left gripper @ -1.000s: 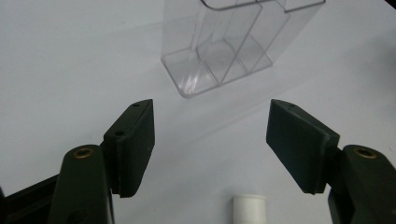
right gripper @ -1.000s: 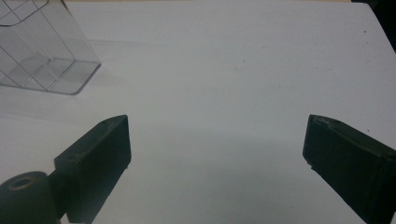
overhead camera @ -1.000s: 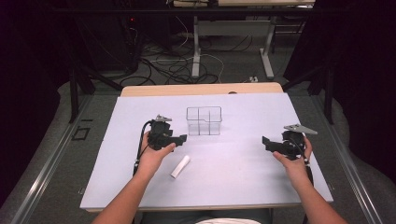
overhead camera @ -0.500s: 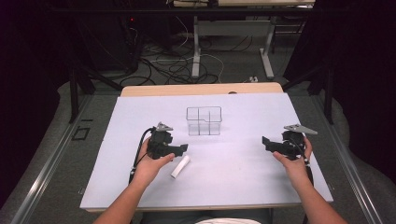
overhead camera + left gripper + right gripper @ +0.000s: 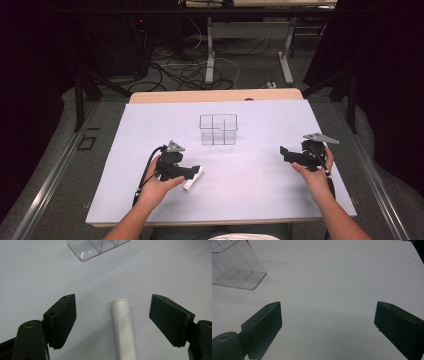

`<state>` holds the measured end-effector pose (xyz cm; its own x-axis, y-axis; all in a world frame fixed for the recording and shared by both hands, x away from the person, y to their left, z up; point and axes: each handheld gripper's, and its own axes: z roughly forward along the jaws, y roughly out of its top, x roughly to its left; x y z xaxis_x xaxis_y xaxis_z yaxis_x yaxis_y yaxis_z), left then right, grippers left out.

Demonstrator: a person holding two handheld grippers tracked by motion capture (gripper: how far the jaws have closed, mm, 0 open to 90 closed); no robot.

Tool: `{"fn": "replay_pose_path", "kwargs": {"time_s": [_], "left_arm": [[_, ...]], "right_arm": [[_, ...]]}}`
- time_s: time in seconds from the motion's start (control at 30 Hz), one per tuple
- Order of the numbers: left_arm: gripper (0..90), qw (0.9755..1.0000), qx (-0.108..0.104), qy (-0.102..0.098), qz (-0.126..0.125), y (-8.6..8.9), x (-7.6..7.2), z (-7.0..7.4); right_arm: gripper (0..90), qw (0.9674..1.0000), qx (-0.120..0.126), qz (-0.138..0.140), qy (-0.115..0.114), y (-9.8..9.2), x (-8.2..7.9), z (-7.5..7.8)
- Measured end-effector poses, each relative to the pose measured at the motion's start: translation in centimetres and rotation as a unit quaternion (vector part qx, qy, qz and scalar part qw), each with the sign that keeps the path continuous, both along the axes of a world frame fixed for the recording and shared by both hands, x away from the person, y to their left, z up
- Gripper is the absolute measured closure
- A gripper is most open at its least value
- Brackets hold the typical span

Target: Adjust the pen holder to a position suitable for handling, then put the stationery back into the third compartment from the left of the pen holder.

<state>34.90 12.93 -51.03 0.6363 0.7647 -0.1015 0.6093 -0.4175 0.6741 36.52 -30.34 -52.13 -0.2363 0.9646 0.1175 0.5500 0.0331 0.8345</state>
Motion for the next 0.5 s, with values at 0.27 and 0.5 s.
{"fn": "replay_pose_path", "kwargs": {"time_s": [0.27,0.5], "left_arm": [[26.4,0.9997,0.015,0.018,-0.001,-0.4,-0.2,-0.3],[35.1,0.9978,0.006,0.066,0.006,-0.4,0.0,-1.2]], "right_arm": [[7.4,1.0000,0.002,-0.002,0.000,-0.2,0.0,0.0],[7.9,1.0000,0.001,0.001,0.003,0.0,0.1,0.0]]}}
